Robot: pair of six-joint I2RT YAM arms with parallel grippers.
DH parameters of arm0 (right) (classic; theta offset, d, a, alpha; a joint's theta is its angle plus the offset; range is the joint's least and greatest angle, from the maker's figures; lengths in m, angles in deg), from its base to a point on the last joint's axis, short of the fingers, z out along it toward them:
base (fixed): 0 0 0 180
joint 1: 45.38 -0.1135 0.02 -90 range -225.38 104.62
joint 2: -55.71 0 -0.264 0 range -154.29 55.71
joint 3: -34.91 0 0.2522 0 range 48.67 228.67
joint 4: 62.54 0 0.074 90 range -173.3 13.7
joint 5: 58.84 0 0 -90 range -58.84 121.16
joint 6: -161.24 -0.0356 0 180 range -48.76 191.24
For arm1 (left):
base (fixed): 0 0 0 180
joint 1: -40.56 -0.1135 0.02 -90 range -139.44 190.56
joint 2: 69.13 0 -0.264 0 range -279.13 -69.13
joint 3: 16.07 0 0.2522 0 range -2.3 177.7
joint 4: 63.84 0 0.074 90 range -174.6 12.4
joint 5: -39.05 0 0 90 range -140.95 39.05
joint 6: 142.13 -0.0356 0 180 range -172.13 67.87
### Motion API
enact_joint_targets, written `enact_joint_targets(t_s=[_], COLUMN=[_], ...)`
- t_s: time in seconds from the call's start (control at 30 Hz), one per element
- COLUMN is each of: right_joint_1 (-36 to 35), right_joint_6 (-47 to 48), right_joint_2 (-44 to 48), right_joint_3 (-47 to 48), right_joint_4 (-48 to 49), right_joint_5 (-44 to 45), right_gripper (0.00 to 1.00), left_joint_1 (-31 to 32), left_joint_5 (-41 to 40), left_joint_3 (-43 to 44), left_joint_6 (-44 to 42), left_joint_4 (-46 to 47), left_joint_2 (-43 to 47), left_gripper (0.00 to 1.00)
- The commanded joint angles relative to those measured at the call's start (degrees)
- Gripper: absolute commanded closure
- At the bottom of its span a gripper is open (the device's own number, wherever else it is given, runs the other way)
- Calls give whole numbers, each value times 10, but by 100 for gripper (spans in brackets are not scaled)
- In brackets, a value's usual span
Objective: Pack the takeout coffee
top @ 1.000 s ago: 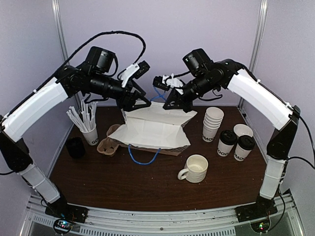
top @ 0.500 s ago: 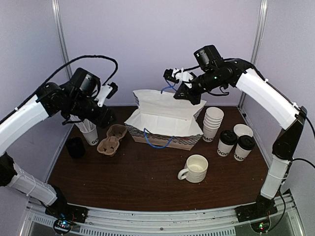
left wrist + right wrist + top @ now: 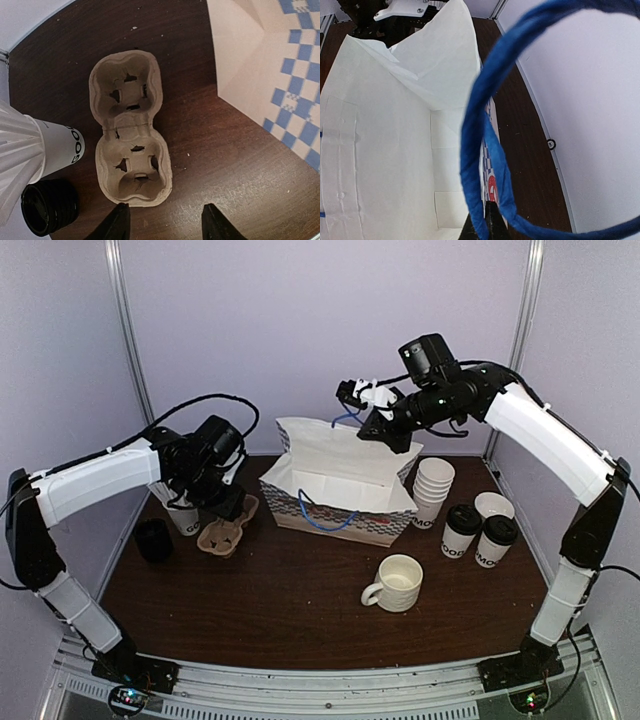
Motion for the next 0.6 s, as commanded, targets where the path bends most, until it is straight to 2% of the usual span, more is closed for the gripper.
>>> enact_joint_targets(t_s=[0.0,0.3,0.57], right_joint_1=[-1,-3,-7], right_joint_6=[-7,-9,-9], right_joint_2=[28,44,47], right_joint_3=[-9,-25,-28], right_joint_4=[18,19,18], right_joint_5=[1,-5,-8], right_gripper=[100,100,100], left_joint_1=[-21,-69,-99], left_joint_5=[-5,-3,29], left_joint_3=[-14,-17,21], left_joint_6=[21,10,-8], left_joint_4=[37,66,79], left_joint_2=[-25,-96,-156], left_gripper=[47,42,46])
